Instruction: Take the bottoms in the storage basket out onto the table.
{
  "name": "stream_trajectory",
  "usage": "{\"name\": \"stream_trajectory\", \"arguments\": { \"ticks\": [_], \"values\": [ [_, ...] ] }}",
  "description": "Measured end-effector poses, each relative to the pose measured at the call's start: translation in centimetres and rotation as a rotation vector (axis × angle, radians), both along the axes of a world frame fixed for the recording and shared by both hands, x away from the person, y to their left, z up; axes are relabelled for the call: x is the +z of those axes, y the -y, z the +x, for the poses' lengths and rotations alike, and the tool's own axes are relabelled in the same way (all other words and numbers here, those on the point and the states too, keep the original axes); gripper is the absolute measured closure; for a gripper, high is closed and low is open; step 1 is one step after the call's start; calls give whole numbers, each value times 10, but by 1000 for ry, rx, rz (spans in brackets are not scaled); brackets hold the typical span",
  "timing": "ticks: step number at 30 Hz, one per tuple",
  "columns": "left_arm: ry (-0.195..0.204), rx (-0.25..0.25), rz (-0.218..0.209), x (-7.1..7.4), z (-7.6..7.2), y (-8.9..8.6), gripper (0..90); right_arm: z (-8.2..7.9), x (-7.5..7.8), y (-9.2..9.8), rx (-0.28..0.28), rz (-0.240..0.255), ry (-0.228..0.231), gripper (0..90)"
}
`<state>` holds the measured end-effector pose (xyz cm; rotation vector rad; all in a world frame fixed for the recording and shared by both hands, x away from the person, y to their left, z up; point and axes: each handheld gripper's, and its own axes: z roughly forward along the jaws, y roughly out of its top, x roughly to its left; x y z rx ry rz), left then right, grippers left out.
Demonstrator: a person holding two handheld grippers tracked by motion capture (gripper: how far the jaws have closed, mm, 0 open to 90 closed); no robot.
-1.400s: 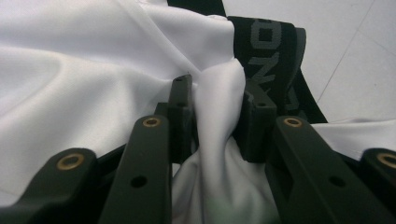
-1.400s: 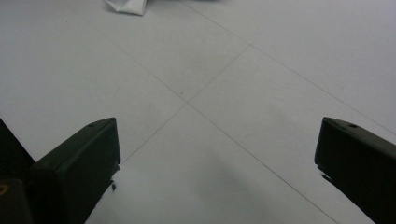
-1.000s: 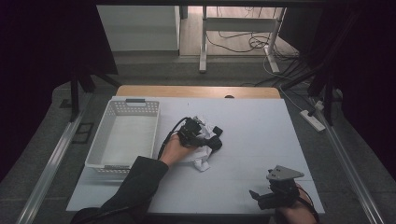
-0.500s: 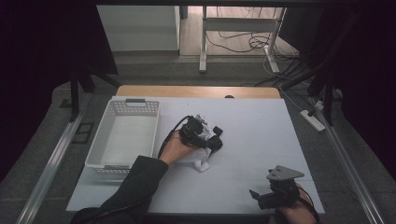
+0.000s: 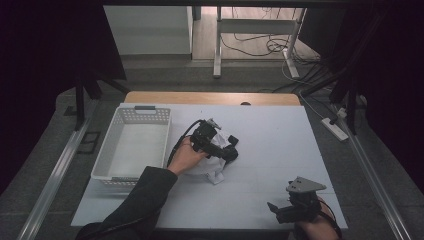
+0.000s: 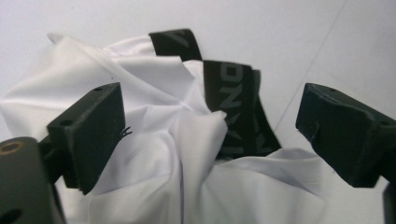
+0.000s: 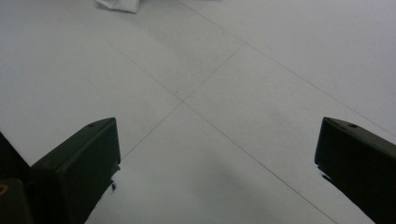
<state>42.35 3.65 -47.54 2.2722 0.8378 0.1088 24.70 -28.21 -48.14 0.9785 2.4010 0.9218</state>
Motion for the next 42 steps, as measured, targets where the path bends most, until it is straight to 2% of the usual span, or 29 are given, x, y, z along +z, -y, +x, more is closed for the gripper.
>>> {"name": "stream_trajectory", "arguments": {
  "ticks": [5,10,13,20,26,31,42],
  "values": [
    [9,-1,-29,7,-3,-6,14,0,0,1,-12,11,0,8],
    [13,-24,-60,9,-7,-16,0,0,0,1,-6,4,1,8],
    [-11,-42,-88,10,-8,-22,0,0,0,1,-5,6,0,8],
    [-23,-59,-154,12,-12,-35,0,0,0,0,-4,2,-1,8],
    [-7,-60,-154,13,-18,-40,0,1,0,0,-5,6,-3,8],
    [5,-53,-176,14,-23,-45,0,1,0,0,-5,6,-4,8],
    [31,-50,-173,19,-32,-53,0,0,0,1,-6,9,1,8]
  ]
}}
